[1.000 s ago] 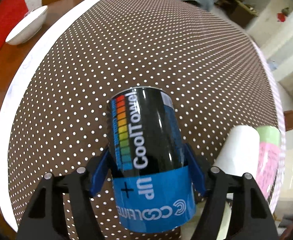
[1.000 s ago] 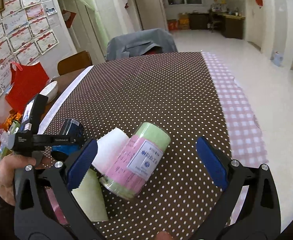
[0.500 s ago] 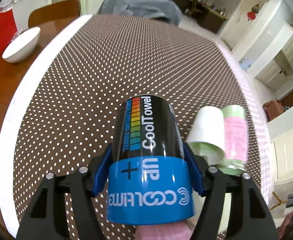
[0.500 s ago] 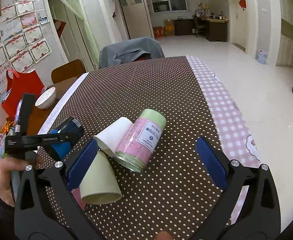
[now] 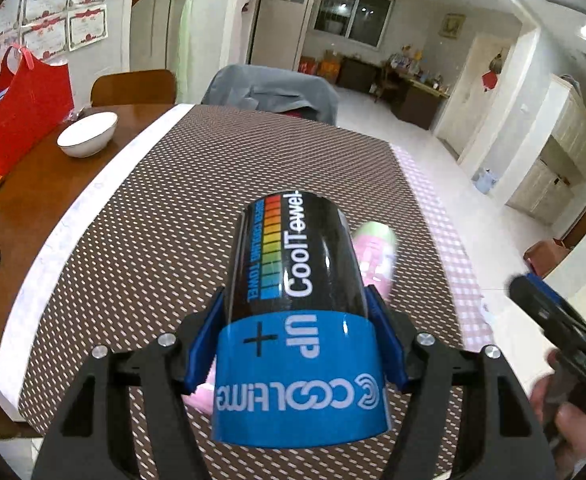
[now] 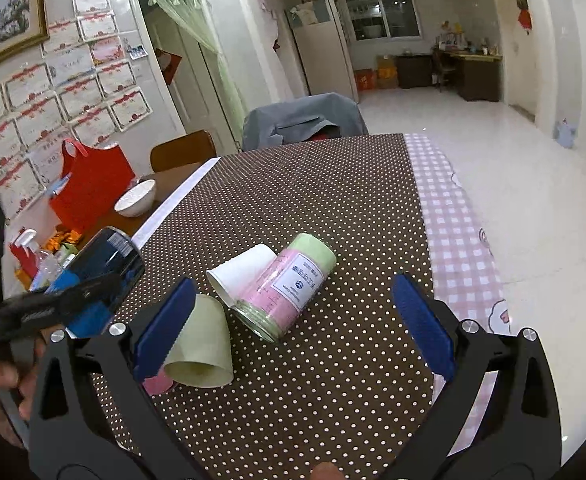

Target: Flip cup upside down

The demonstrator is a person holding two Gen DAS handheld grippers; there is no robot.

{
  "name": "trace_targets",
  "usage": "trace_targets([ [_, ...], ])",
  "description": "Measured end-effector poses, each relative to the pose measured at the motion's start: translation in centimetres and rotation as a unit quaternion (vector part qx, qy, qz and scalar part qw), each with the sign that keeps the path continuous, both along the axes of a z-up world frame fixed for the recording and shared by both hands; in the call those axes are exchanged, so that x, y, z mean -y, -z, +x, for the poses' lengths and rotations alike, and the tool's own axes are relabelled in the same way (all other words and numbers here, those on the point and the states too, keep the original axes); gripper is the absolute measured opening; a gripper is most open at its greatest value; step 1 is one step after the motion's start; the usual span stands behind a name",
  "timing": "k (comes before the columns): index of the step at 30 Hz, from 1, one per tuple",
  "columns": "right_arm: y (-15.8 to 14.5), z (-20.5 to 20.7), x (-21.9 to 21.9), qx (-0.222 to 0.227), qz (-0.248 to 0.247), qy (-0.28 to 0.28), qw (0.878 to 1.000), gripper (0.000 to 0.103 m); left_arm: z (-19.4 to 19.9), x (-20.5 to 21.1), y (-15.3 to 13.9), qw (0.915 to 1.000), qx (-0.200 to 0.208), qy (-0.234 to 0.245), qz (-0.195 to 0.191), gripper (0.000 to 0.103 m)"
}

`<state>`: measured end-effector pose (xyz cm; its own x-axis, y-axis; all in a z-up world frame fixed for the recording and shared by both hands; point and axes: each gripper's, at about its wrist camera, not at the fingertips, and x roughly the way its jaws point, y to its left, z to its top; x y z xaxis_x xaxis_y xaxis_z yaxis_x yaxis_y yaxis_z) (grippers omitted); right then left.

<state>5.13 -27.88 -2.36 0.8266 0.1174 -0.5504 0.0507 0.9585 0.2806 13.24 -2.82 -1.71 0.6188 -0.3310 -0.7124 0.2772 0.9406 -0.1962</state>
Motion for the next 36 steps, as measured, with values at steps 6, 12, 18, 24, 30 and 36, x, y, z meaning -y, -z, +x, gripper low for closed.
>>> trace_targets([
  [6,0.0,-0.6,1.4,-0.003,-0.004,-0.008,1.000,0.097,-3.1,4.1,1.3,0.9998,0.002,0.018,-0.003,0.066],
  [12,0.4,-2.5,2.0,-0.005,-0.003,0.011,1.000,0.097,-4.3,5.9,5.4,0.9991,-0.022,0.035,-0.005,0.066],
  [18,0.9,-4.9,2.2,0.002,0.006,0.061,0.998,0.097,-4.1,7.6,8.1,0.9961,-0.027,0.082,0.018,0.066],
  [24,1.3,-5.6,1.9,-0.004,0.003,0.093,0.996,0.097,-4.0,8.8,11.4,0.9899,-0.047,0.128,0.040,0.066],
  [30,1.4,-5.3,1.6,-0.015,-0.008,0.093,0.996,0.097,-3.9,9.2,13.0,0.9889,-0.053,0.127,0.055,0.067],
  [36,1.7,-4.4,1.2,-0.020,-0.001,0.079,0.997,0.097,-4.4,9.2,11.7,0.9883,-0.033,0.131,0.071,0.075],
])
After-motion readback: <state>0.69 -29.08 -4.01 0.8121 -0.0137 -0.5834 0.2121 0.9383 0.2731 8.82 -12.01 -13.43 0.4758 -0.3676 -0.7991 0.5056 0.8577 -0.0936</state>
